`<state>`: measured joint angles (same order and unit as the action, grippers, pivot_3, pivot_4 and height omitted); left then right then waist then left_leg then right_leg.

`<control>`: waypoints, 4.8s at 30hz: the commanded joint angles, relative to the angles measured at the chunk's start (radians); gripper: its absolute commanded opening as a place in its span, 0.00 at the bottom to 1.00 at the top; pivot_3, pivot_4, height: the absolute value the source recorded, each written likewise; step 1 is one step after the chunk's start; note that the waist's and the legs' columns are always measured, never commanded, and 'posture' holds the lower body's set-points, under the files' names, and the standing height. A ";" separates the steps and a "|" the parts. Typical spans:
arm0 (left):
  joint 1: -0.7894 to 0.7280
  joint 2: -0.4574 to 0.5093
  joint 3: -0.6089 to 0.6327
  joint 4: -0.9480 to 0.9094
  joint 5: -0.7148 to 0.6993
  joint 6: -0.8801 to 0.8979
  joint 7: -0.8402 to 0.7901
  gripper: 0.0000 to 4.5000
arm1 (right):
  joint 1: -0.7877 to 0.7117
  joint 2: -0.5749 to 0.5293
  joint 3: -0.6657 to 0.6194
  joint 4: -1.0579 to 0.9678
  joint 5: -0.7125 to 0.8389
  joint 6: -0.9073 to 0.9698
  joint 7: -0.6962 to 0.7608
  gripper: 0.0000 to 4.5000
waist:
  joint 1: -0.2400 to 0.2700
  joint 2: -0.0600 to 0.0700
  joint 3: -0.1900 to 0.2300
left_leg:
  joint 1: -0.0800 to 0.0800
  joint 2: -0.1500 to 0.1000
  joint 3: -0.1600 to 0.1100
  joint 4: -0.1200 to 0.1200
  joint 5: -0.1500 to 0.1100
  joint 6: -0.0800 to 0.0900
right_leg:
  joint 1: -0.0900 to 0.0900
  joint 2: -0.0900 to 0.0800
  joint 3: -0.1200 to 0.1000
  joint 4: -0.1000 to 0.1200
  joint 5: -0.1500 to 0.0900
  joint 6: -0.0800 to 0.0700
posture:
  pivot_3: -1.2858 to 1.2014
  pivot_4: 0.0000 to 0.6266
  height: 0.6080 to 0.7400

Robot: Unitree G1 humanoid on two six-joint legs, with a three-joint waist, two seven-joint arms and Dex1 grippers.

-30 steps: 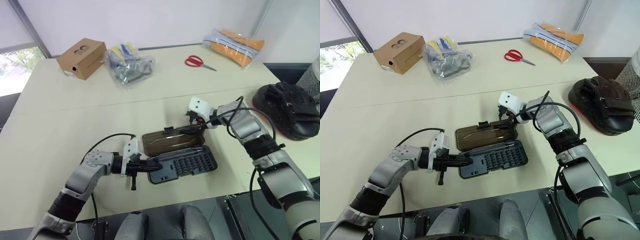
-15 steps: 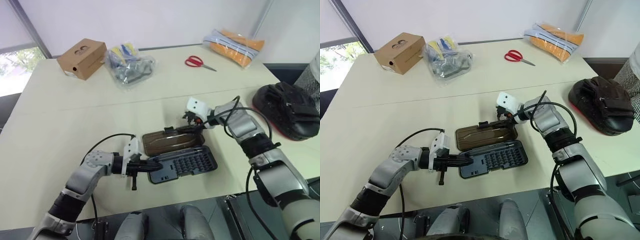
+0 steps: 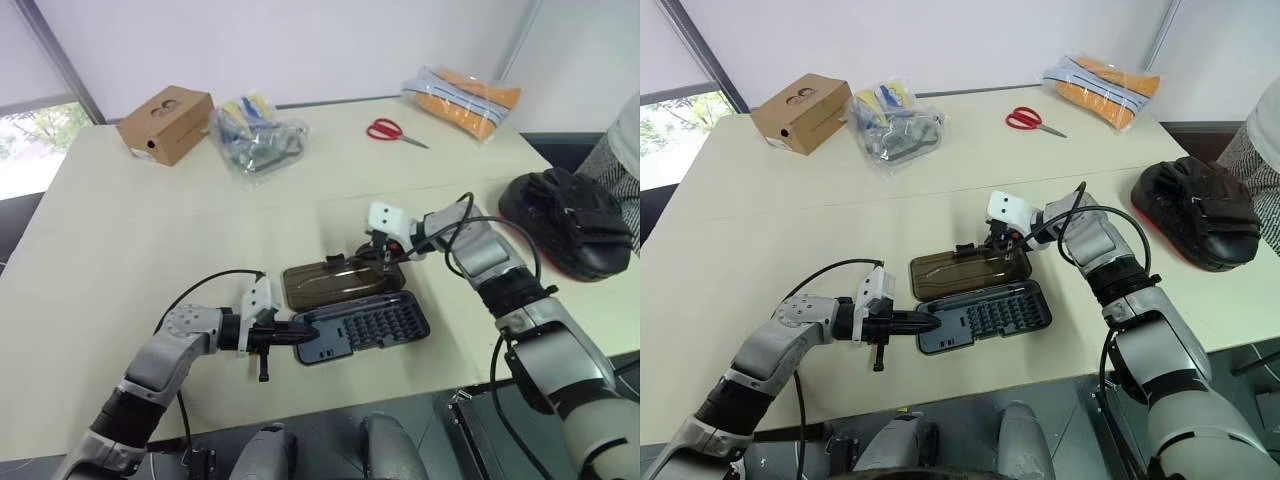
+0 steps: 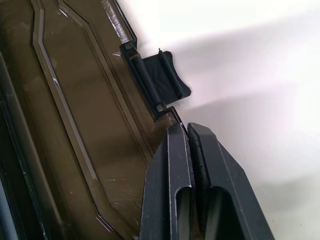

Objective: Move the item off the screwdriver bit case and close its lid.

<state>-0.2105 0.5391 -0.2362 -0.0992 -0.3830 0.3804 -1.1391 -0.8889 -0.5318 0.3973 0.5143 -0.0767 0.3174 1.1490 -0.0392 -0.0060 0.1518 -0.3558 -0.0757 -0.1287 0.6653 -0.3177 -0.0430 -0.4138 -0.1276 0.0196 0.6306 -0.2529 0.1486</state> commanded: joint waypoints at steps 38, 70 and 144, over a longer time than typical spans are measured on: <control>0.026 0.003 0.009 0.012 0.019 -0.011 0.061 0.00 | -0.178 0.136 0.043 0.581 -0.197 -0.291 0.001 0.85 | -0.003 0.002 -0.012 | 0.016 0.003 -0.001 -0.006 -0.004 0.006 | 0.013 0.003 0.001 -0.002 -0.001 -0.002 | 0.52 0.24 1.00; 0.059 0.026 0.047 -0.044 -0.014 0.031 0.092 0.00 | -0.158 0.164 0.052 0.595 -0.231 -0.328 0.020 0.01 | -0.005 -0.001 -0.018 | 0.021 0.004 -0.004 -0.013 -0.003 0.005 | 0.016 0.006 0.001 -0.004 -0.002 -0.004 | 0.52 0.24 1.00; -0.403 -0.135 0.223 0.597 -0.014 0.026 -0.030 0.00 | 0.116 -0.098 -0.007 -0.631 -0.389 -0.068 -0.086 0.99 | 0.000 -0.002 -0.003 | -0.020 0.001 -0.005 -0.005 0.003 -0.007 | -0.025 0.006 0.002 0.001 -0.001 -0.005 | 0.52 0.24 1.00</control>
<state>-0.5997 0.4040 -0.0239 0.5348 -0.3816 0.4068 -1.1525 -0.7636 -0.6159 0.4307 -0.0662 -0.4745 0.2338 1.0666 -0.0391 -0.0083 0.1489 -0.3759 -0.0746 -0.1337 0.6602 -0.3143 -0.0497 -0.4390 -0.1214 0.0214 0.6318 -0.2537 0.1435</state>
